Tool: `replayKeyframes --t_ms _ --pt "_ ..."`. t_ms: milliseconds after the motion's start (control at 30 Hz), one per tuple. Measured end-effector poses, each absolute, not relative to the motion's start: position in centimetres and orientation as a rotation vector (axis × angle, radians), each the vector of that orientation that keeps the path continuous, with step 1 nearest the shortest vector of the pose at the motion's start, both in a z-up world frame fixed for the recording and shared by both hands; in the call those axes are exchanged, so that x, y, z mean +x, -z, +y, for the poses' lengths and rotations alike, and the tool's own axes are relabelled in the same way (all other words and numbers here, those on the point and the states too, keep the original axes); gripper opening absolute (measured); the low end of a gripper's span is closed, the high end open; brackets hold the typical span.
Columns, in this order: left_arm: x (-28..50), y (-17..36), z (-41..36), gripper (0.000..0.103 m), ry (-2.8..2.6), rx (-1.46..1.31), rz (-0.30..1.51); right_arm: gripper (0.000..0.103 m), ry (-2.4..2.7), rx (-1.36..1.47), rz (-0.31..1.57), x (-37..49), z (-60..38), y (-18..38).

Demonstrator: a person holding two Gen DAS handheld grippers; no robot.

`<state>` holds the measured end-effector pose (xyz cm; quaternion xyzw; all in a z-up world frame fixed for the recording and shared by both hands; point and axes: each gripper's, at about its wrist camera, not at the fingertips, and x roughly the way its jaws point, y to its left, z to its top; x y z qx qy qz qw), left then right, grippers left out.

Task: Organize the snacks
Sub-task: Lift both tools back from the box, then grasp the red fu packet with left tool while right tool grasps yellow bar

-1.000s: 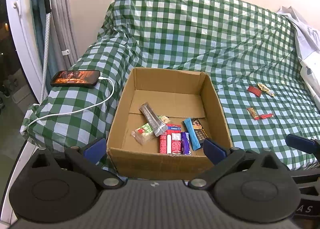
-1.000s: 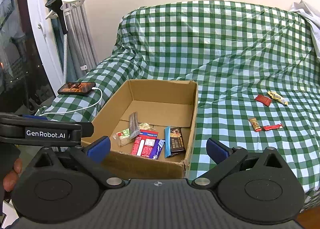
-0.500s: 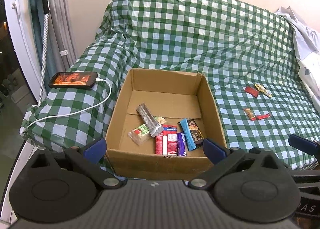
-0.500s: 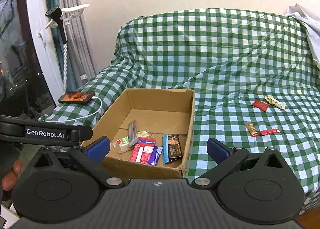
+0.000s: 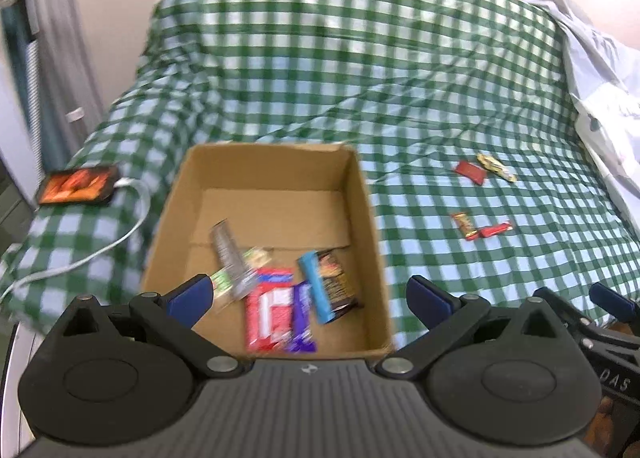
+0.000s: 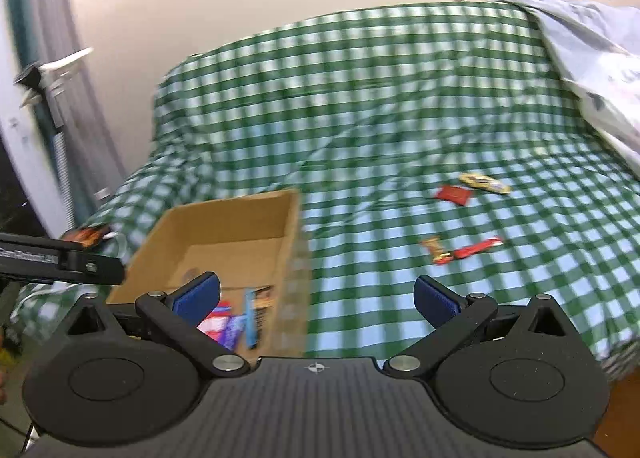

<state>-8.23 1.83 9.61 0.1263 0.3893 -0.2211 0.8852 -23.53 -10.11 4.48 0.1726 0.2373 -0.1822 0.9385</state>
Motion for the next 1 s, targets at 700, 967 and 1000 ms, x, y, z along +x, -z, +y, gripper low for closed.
replayKeyframes --t_ms 700,967,1000 --pt "10.5 3.0 -34.2 0.103 0.531 0.279 1.054 0.102 0.654 0.259 0.501 -14.6 -43.2 5.8" --pt "17.4 12.7 -45.2 0.103 0.490 0.243 1.170 0.102 0.591 0.203 0.595 -5.8 -53.9 13.9" --pt "18.2 13.7 -46.1 0.103 0.488 0.224 1.183 0.102 0.583 0.202 0.617 -4.5 -54.9 14.8"
